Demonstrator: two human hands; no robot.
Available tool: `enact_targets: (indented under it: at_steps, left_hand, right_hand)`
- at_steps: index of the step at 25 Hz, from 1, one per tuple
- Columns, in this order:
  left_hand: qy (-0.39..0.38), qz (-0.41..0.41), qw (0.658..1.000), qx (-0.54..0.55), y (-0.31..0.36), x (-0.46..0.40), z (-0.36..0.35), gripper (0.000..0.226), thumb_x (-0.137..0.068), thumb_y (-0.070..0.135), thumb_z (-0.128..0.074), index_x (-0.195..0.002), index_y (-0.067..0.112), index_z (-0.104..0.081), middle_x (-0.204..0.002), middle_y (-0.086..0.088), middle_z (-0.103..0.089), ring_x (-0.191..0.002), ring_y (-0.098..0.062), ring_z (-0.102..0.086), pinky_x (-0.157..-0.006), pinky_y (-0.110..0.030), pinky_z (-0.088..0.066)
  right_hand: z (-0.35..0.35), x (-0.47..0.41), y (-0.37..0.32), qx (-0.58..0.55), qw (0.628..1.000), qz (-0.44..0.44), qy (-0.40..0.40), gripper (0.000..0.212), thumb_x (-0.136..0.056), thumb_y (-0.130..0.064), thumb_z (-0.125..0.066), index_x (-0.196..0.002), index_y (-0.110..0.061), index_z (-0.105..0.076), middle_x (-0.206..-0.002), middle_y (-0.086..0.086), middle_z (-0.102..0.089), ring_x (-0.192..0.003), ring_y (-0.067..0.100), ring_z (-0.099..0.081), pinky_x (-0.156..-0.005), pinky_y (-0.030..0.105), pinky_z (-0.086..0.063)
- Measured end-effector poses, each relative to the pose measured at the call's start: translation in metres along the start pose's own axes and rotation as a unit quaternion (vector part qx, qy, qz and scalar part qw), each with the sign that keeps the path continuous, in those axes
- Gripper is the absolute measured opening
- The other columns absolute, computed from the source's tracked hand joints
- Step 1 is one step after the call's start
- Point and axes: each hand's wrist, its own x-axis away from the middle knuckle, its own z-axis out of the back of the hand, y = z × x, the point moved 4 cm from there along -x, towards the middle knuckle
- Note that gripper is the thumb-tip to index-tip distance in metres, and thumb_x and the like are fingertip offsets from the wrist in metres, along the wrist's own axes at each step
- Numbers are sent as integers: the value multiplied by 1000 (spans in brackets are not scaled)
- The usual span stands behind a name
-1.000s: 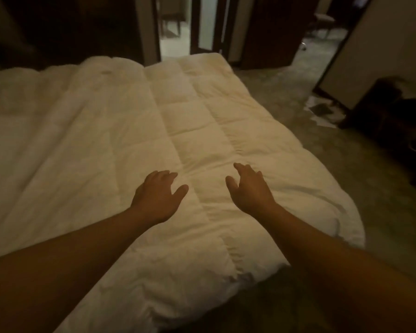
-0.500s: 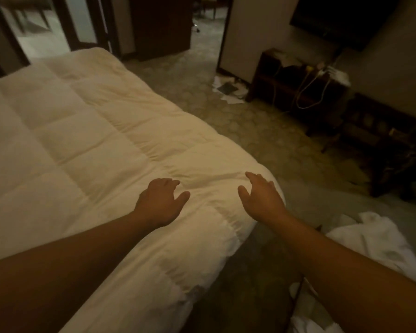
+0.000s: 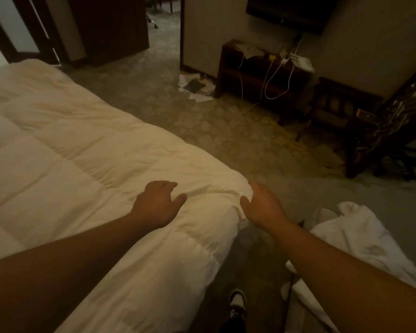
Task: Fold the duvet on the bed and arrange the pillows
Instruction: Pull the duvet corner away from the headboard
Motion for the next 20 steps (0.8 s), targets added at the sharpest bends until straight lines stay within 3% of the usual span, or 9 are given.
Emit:
enact_targets:
  at_steps: [3,6,10,13,17,20]
  left_hand:
    - [-9,5,1000,-9,40,-51,-21,62,-95,60,-37,-146,25,-39,-152,1,-38,-142,-22,-24,-111,-44,-30]
    - [-8,21,1000,-13,88,-105,-47,61,-95,58,-38,-146,24,-39,-151,1,-39,-142,-22,-24,-110,-44,-31]
    - [-21,53,998,-7,152,-171,-85,59,-96,57,-39,-145,24,-41,-150,1,-41,-141,-23,-26,-109,-44,-31]
    - [-34,58,998,-5,193,-210,-110,57,-96,55,-40,-144,25,-42,-149,1,-42,-141,-23,-27,-109,-44,-32]
    - [-55,77,995,10,217,-250,-139,55,-96,54,-41,-143,25,-43,-147,0,-45,-140,-23,-29,-108,-43,-33]
    - [-68,104,992,25,215,-280,-155,55,-96,54,-41,-143,25,-43,-146,0,-45,-139,-22,-29,-108,-43,-33]
  right_hand:
    - [16,-50,39,-10,1000,-24,-15,60,-93,-45,-48,-146,-20,-35,-149,6,-41,-134,29,-42,-111,46,-37]
    - [37,-115,86,-14,1000,-13,-17,59,-82,-54,-38,-132,-23,-46,-134,5,-54,-121,30,-53,-103,45,-45]
    - [70,-193,147,-24,999,7,-34,51,-91,-36,-50,-137,-17,-44,-137,10,-53,-122,32,-51,-106,44,-41]
    - [86,-237,181,-21,999,12,-41,53,-88,-37,-47,-135,-15,-45,-135,13,-55,-121,32,-52,-105,46,-41]
    - [81,-280,203,-15,997,15,-73,52,-90,-31,-51,-138,-12,-45,-138,13,-52,-124,32,-50,-108,44,-38]
    - [64,-316,212,-4,994,11,-108,51,-83,-43,-40,-121,-11,-53,-122,12,-59,-112,32,-56,-99,37,-45]
